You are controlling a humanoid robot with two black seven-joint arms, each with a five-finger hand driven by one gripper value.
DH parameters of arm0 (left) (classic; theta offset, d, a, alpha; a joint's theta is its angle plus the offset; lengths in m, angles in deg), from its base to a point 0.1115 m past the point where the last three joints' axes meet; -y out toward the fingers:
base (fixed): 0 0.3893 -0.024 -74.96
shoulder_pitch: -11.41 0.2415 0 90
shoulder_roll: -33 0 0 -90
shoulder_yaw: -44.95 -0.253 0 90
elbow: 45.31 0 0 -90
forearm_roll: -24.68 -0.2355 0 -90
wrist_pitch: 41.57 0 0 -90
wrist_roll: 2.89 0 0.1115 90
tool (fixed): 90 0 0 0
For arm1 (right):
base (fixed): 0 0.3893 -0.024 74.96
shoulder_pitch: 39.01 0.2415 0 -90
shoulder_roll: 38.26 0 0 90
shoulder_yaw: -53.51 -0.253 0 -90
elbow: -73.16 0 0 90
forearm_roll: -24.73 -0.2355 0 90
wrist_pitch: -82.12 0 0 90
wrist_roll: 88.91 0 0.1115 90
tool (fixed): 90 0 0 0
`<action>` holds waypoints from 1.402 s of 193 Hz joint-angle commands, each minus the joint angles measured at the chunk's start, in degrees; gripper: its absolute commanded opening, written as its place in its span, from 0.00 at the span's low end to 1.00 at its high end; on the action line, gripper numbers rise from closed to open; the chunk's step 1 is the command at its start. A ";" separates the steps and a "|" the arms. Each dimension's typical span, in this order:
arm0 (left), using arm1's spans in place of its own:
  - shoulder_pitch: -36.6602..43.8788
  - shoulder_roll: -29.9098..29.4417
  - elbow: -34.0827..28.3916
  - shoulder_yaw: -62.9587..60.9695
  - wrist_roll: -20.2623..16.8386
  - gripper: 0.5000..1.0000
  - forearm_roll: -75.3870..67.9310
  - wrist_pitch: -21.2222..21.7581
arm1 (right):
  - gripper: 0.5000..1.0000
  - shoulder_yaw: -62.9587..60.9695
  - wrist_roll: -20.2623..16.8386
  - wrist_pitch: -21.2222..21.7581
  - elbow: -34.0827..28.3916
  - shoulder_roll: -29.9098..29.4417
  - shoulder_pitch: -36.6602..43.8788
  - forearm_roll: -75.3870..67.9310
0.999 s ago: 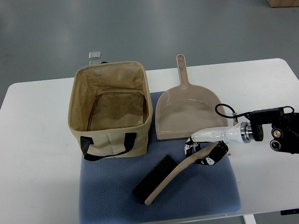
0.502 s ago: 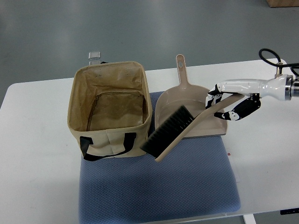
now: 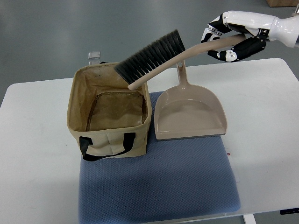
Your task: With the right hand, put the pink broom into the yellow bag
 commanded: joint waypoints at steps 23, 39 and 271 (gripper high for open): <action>-0.01 0.00 0.58 0.09 -0.01 1.00 0.01 0.02 | 0.00 10.82 -0.52 -0.77 13.12 -15.52 7.69 0.44; -0.01 0.00 0.49 0.09 -0.01 1.00 0.01 0.02 | 0.00 14.68 -0.52 -1.29 18.91 -22.54 9.45 0.88; -0.01 0.00 0.41 0.26 -0.01 1.00 0.10 0.02 | 0.87 2.65 -4.65 -1.47 38.96 -38.55 12.44 1.68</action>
